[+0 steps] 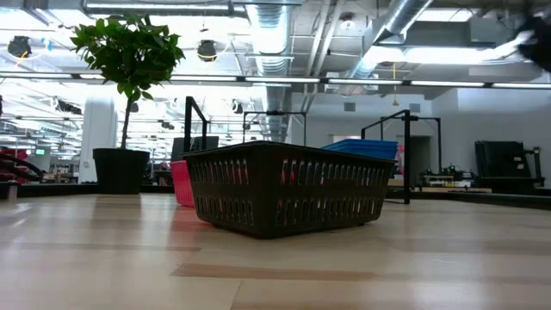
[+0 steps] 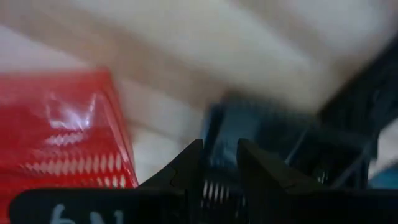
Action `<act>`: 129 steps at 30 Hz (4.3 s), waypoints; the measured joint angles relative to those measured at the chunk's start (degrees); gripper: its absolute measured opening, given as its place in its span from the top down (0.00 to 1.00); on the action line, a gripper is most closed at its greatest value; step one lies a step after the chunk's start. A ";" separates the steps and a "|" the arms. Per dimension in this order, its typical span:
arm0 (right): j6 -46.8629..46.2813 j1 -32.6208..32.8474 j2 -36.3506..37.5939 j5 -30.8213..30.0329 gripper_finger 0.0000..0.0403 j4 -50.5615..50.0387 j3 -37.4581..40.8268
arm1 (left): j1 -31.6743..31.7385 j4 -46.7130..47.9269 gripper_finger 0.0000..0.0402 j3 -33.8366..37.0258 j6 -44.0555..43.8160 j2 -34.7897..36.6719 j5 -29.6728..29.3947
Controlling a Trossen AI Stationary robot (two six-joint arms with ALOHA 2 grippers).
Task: Stack baskets on shelf by color
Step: Move the black bin from the bottom right to the center table, then put the top left red bin on the shelf
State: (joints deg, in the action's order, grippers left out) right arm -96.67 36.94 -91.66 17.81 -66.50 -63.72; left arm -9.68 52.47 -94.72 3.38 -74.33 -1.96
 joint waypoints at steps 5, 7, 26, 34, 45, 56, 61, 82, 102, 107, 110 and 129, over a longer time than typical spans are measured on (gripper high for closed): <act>-9.72 5.12 -0.47 4.67 0.70 1.11 0.04 | 0.00 0.00 1.00 0.00 0.49 0.03 -0.03; -12.61 6.24 -0.54 4.49 0.70 1.08 0.92 | 0.00 -0.02 1.00 0.00 0.78 0.02 -0.49; 0.23 -9.78 -3.06 -18.24 0.70 12.59 14.45 | 0.01 -0.49 1.00 0.50 0.40 -0.02 -2.38; 29.77 -26.21 -3.18 -30.34 0.70 30.59 14.16 | 0.40 -0.50 1.00 0.50 1.20 -0.02 -8.16; 46.09 -30.06 1.62 -28.88 0.70 33.15 8.11 | 3.95 0.50 0.88 3.73 3.28 -3.47 -11.93; 32.17 -15.36 13.60 -31.47 0.70 21.20 6.22 | 10.69 -10.67 0.60 23.25 14.74 -5.82 -0.37; 25.73 -9.77 16.04 -34.39 0.70 19.60 6.21 | 13.92 -17.03 0.61 26.29 23.83 -9.74 4.76; 21.62 -6.54 16.24 -35.97 0.70 16.24 6.25 | 18.41 -14.18 0.62 16.54 46.32 -34.91 8.23; 21.62 -6.17 16.24 -35.97 0.70 15.12 6.25 | 18.58 -12.47 0.97 14.91 45.44 -37.26 7.71; 21.64 -6.13 16.22 -35.97 0.70 15.12 6.25 | 18.58 -8.84 0.99 12.30 39.75 -36.48 7.58; 21.64 -6.13 16.22 -35.94 0.70 15.08 6.25 | 18.62 -6.05 1.00 8.82 35.75 -35.79 7.36; 21.23 -1.17 16.22 -39.37 0.70 14.62 6.25 | 29.62 6.02 0.98 -7.76 -33.99 -35.08 -7.77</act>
State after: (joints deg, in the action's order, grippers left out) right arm -75.44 35.76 -75.44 -21.55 -51.88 -57.47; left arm 19.95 58.49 -102.48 -30.61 -109.40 -9.73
